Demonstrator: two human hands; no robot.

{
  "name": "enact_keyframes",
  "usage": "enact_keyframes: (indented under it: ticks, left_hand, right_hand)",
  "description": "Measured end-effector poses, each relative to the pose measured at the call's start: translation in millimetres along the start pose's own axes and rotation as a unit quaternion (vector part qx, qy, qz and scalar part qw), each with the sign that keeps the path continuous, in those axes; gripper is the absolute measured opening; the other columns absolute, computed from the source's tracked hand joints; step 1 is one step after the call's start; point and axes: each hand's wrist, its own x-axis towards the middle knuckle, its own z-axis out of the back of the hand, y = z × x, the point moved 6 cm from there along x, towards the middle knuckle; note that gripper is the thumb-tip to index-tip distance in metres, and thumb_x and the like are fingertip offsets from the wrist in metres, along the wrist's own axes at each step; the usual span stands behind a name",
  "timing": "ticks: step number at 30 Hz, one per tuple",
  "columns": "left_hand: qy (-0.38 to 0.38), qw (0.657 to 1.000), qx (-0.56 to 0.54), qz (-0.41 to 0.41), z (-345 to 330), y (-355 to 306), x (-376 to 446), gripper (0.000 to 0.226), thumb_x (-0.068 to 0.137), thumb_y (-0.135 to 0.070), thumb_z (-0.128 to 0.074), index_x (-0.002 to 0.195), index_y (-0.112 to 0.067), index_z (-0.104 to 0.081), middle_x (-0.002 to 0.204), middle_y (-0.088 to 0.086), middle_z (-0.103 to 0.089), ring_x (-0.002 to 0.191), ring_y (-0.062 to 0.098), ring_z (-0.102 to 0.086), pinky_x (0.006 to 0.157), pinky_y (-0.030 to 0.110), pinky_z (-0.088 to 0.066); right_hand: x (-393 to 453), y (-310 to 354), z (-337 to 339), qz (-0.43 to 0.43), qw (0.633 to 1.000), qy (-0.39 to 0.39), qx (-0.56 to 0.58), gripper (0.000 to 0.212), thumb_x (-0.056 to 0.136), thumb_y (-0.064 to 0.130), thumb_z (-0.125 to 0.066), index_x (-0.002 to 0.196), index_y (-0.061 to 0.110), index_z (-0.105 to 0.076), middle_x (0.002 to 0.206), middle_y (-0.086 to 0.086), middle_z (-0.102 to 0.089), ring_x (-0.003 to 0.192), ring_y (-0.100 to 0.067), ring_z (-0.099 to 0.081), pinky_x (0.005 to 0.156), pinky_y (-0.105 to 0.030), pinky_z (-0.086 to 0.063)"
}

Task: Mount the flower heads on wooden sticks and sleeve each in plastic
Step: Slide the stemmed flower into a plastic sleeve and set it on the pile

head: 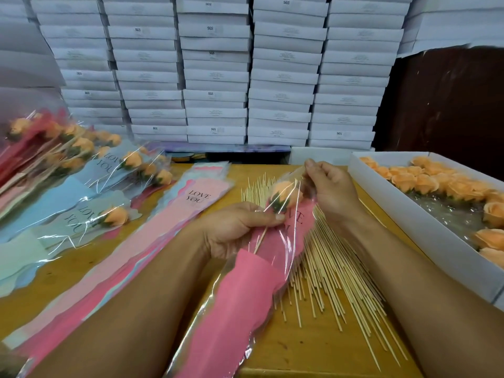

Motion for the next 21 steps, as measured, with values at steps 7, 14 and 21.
enact_keyframes:
  ticks: [7, 14, 21]
  left_hand:
    - [-0.112, 0.987, -0.098, -0.066, 21, -14, 1, 0.017, 0.075, -0.012, -0.069, 0.088, -0.003, -0.073, 0.076, 0.014, -0.074, 0.059, 0.021, -0.071, 0.055, 0.032, -0.059]
    - [-0.205, 0.955, -0.178, -0.117, 53, -29, -5, 0.017, 0.096, -0.014, -0.057, 0.101, -0.003, -0.069, 0.078, 0.011, -0.074, 0.061, 0.021, -0.071, 0.055, 0.033, -0.059]
    - [-0.281, 0.928, -0.213, -0.117, 73, -25, -12, 0.015, 0.097, -0.01, -0.057, 0.105, -0.002, -0.066, 0.078, 0.013, -0.074, 0.06, 0.023, -0.072, 0.052, 0.035, -0.059]
  right_hand:
    - [0, -9, 4, -0.113, 0.99, -0.062, -0.048, 0.022, 0.103, 0.038, -0.051, 0.095, 0.019, -0.061, 0.089, -0.003, -0.063, 0.065, -0.014, -0.058, 0.05, -0.03, -0.045]
    - [-65, 1, -47, -0.212, 0.793, 0.556, -0.131, 0.033, 0.088, 0.05, -0.07, 0.088, 0.018, -0.08, 0.076, -0.008, -0.072, 0.054, -0.011, -0.065, 0.037, -0.018, -0.044]
    - [-109, 3, -75, -0.237, 0.669, 0.691, -0.138, 0.022, 0.1, 0.011, -0.06, 0.095, -0.008, -0.069, 0.086, -0.015, -0.071, 0.06, -0.01, -0.071, 0.036, -0.016, -0.044]
